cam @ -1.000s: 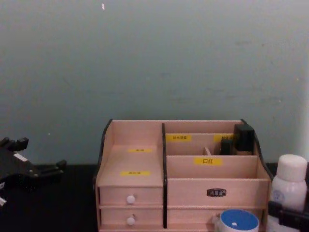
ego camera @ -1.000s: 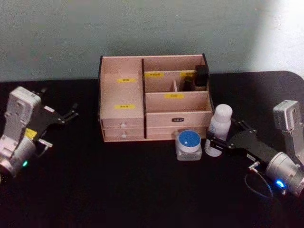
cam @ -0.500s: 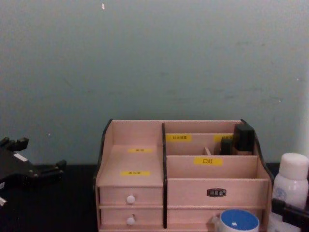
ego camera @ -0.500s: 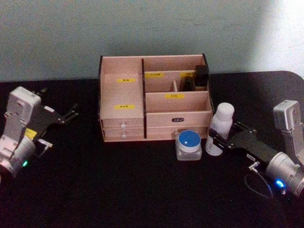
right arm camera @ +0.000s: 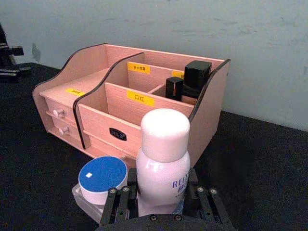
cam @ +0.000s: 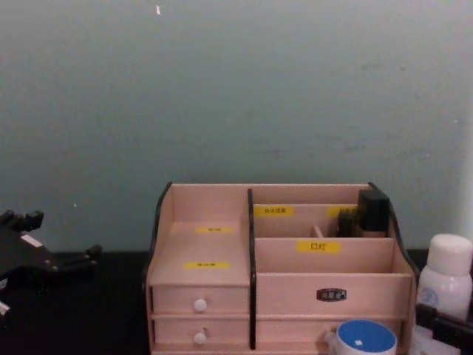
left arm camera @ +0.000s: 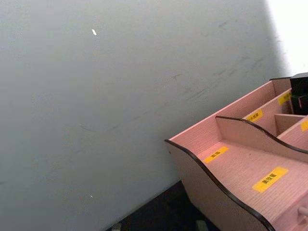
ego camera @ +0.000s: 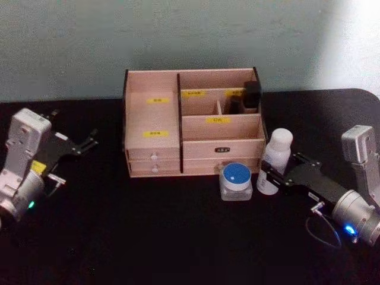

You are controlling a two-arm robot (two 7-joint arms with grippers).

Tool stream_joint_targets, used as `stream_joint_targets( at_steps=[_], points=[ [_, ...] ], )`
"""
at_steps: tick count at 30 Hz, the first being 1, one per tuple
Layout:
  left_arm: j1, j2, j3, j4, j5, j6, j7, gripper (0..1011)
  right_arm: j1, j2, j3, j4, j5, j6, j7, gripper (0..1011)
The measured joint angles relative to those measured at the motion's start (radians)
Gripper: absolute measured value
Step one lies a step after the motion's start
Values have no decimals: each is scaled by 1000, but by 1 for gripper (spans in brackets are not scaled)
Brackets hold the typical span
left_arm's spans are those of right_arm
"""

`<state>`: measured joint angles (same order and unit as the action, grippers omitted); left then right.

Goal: Pick up the facial cleanser and watermelon frost from the table and place them into the tiered storage box.

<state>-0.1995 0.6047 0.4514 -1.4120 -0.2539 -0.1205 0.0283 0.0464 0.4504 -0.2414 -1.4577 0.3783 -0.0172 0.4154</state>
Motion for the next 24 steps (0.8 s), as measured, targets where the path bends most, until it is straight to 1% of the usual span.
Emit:
stream_joint_targets(
  at_steps=[8, 16, 24],
  points=[
    [0, 0, 0, 0, 0, 0, 0, 1001, 0, 3, 0, -4, -1, -8, 4, 593],
    [0, 0, 0, 0, 0, 0, 0, 1001, -7, 14, 2, -25, 0, -19, 14, 593],
    [0, 0, 0, 0, 0, 0, 0, 1001, -25, 34, 14, -78, 17, -17, 21, 593]
  ],
)
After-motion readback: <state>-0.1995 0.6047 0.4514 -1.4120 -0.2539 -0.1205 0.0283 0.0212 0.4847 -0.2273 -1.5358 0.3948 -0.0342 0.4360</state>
